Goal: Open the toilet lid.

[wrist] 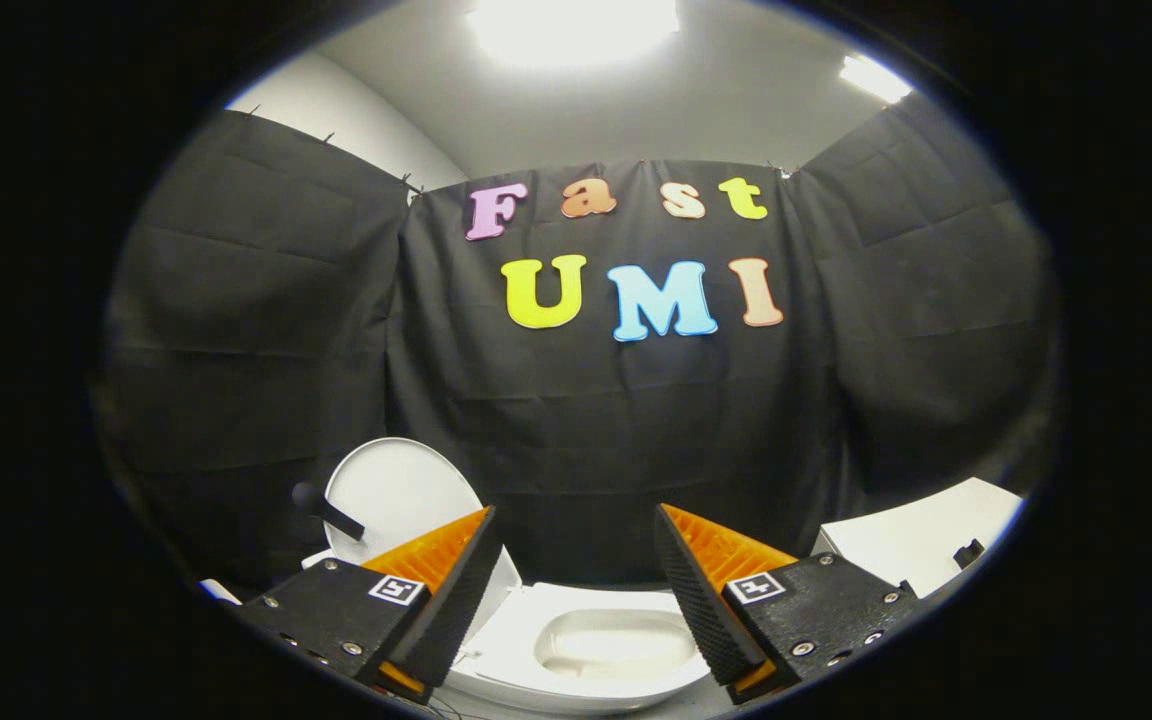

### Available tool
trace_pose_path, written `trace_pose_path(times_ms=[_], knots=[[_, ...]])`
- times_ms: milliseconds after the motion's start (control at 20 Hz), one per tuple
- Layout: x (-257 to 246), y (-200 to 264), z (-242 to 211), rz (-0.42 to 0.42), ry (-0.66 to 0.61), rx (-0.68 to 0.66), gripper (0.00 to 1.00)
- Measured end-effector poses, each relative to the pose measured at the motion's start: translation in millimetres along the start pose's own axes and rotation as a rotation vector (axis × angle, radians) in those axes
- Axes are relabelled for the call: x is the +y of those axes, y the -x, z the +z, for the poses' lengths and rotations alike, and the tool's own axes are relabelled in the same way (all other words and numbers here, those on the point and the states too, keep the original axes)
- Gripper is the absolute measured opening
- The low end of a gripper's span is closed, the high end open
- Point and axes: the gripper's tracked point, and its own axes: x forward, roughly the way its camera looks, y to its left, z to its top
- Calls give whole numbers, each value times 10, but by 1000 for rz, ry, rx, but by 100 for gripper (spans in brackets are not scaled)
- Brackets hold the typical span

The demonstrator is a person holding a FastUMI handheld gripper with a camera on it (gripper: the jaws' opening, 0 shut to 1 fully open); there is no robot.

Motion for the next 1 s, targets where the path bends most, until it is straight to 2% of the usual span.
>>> trace_pose_path(times_ms=[100,450,700,1000], knots=[[-124,41,-66,-10,-20,11,94],[-517,230,-414,-87,25,24,94],[-608,368,-505,-93,48,-1,94],[-638,452,-583,-99,7,-13,94]])
